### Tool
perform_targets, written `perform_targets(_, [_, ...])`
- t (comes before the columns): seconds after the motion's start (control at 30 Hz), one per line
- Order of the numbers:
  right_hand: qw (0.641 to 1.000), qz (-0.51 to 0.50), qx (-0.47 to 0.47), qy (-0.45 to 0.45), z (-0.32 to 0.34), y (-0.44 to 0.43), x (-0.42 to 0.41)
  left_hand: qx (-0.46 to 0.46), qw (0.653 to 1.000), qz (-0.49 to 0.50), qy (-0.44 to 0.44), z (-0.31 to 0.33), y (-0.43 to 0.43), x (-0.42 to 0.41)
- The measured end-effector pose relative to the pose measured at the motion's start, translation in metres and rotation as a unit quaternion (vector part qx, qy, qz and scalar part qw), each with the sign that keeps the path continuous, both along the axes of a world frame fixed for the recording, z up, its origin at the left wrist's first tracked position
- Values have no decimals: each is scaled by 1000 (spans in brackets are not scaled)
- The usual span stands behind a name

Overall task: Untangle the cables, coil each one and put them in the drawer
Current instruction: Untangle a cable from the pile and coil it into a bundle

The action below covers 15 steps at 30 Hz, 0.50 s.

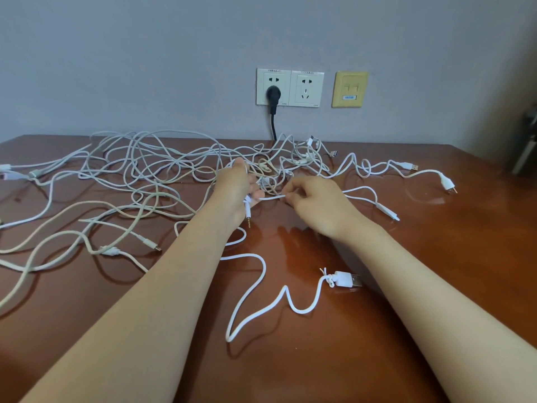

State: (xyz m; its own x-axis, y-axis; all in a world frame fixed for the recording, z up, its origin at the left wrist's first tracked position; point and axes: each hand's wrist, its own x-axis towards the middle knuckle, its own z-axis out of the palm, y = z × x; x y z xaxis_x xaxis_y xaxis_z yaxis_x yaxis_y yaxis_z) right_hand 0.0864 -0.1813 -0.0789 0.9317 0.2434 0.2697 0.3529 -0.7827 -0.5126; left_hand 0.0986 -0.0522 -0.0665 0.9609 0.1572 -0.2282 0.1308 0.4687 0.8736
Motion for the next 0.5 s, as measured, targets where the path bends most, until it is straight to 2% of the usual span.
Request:
perform_targets(0.1, [997, 31, -22, -73, 3, 3, -4, 53, 998, -20, 7, 4, -3, -5])
perform_targets(0.2, [990, 65, -3, -128, 5, 2, -6, 81, 997, -8, 5, 0, -3, -4])
perform_targets(0.33, [982, 132, 60, -121, 3, 3, -7, 112, 993, -21, 5, -3, -3, -3])
perform_targets(0.5, [975, 140, 116, -129, 1, 9, -8, 142, 988, -61, -25, -1, -7, -7])
